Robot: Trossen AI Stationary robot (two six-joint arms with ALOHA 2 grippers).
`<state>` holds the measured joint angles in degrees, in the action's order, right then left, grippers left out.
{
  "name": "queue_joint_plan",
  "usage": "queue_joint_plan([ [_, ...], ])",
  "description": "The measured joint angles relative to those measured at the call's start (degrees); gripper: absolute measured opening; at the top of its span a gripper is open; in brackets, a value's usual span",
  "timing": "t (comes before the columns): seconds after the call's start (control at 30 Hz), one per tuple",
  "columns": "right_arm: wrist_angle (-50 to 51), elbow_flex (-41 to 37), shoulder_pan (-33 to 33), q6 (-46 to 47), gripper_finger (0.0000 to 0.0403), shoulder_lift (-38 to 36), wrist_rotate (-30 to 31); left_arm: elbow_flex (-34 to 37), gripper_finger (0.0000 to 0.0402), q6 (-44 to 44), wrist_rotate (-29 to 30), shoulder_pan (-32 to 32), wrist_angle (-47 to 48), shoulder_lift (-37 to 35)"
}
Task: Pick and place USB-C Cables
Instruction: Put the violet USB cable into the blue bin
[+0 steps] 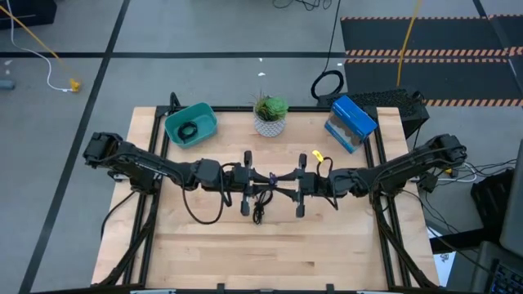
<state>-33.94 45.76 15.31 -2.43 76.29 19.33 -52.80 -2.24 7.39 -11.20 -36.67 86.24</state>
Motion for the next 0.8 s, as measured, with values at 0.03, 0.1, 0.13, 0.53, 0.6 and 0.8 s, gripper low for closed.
queue_joint_plan([
  [0.03, 1.3, 0.0, 0.0, 0.3, 0.0122, -0.7, 0.0, 0.0, 0.0042, 0.0, -0.4, 0.0, 0.1, -0.1],
  [0.1, 4.3, 0.0, 0.0, 1.2, 0.0131, -2.4, -0.1, 0.0, 0.0046, 0.0, -0.5, 0.0, 0.5, -0.5],
  [0.13, 5.4, 0.0, 0.0, 1.7, 0.0135, -3.4, -0.2, 0.0, 0.0047, 0.0, -0.6, -0.1, 1.6, -1.1],
  [0.53, 25.6, 0.0, 0.2, 12.5, 0.0136, -14.5, -7.6, 0.0, 0.0030, 2.5, -0.8, 0.8, 18.0, -11.2],
  [0.6, 27.3, 0.0, 0.4, 13.4, 0.0136, -15.7, -7.6, 0.0, 0.0038, 4.0, -0.8, 1.0, 24.0, -14.5],
  [0.8, 30.8, 0.0, 0.6, 13.2, 0.0135, -17.9, -7.6, -3.9, 0.0035, 9.7, -0.4, 1.4, 41.6, -21.8],
])
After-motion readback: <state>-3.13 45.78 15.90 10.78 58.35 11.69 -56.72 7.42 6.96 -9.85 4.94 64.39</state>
